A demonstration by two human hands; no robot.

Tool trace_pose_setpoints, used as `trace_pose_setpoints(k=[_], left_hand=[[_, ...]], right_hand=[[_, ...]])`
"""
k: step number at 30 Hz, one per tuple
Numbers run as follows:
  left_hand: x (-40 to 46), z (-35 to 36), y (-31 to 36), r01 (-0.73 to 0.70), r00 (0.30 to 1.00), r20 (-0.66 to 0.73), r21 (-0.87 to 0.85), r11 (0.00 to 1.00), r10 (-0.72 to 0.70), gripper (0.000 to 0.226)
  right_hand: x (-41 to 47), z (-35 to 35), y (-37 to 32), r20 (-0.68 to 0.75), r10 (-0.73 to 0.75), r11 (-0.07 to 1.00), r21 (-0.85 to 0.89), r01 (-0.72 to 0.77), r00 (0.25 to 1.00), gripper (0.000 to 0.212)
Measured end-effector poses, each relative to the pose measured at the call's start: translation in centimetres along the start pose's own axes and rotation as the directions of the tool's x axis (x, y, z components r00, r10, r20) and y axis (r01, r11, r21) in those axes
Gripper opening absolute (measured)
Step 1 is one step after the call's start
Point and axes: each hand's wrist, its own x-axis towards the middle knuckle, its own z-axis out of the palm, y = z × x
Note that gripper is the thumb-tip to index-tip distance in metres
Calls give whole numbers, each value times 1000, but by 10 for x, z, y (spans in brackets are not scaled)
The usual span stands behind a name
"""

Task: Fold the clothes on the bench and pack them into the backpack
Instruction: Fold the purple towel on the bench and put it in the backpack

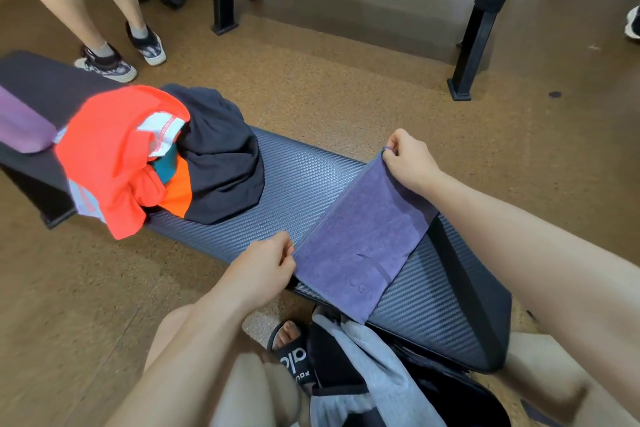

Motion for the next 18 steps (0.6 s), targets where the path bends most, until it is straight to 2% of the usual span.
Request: trace_pose_setpoints(k=[5,9,13,18], left_hand=[[0,-1,3,-23,1000,-10,-49,999,23,11],[0,-5,3,-5,997,-75,-113,994,-4,10],[3,-3,-1,18,998,-53,-28,999,-20,9],[5,1,-3,38,999,-33,46,998,-36,12]], right_hand=[[-3,1,-1,-27,-8,1000,-11,7,1000,9],[-4,0,-6,-63,-54,993,-107,47,997,10],[-2,3,-8,-29,-69,974,-218,61,997,11],[-1,11,-5,-4,-40,960,-276,38,999,15]])
